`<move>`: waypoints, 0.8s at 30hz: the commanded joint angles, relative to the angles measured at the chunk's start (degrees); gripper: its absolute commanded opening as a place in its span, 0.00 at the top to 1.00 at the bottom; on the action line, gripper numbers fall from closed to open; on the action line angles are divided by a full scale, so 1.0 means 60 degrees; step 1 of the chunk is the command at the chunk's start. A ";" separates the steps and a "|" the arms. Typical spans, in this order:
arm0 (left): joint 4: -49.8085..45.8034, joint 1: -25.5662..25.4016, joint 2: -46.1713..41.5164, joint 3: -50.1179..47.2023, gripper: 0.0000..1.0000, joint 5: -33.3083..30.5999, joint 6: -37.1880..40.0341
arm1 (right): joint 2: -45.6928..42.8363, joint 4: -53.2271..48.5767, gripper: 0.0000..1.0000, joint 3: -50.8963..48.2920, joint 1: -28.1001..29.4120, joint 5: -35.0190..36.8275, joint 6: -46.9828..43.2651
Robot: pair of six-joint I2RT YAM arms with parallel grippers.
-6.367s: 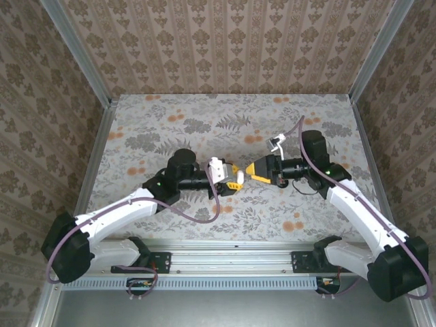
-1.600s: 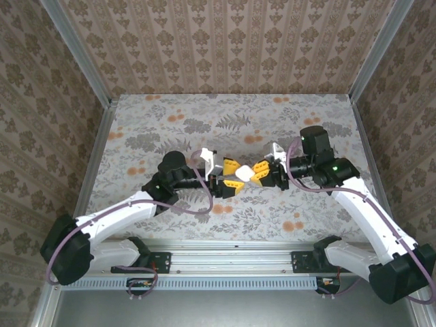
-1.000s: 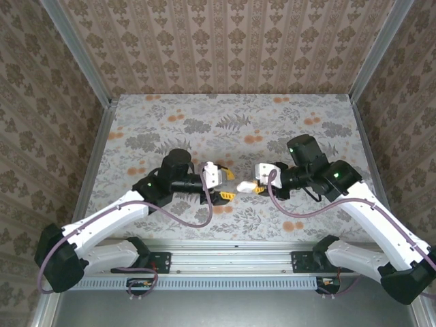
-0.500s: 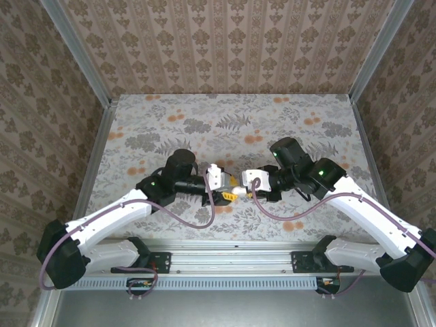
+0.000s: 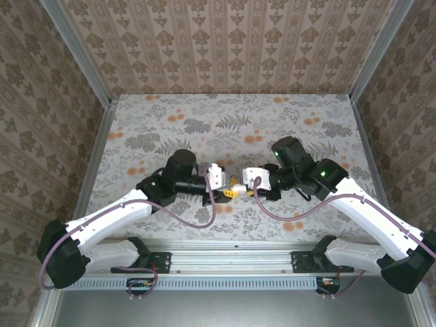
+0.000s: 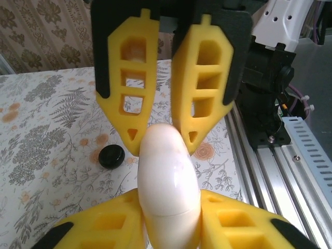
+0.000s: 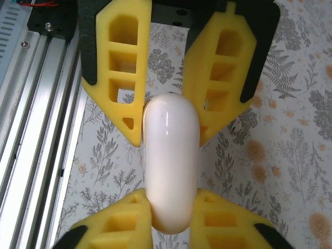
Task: Insert wireless bluetooth earbuds into charging case
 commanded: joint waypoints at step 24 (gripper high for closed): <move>0.0993 0.0148 -0.0198 -0.0141 0.77 0.0328 -0.0711 | -0.1112 0.2626 0.39 -0.1037 0.0051 0.0129 0.1772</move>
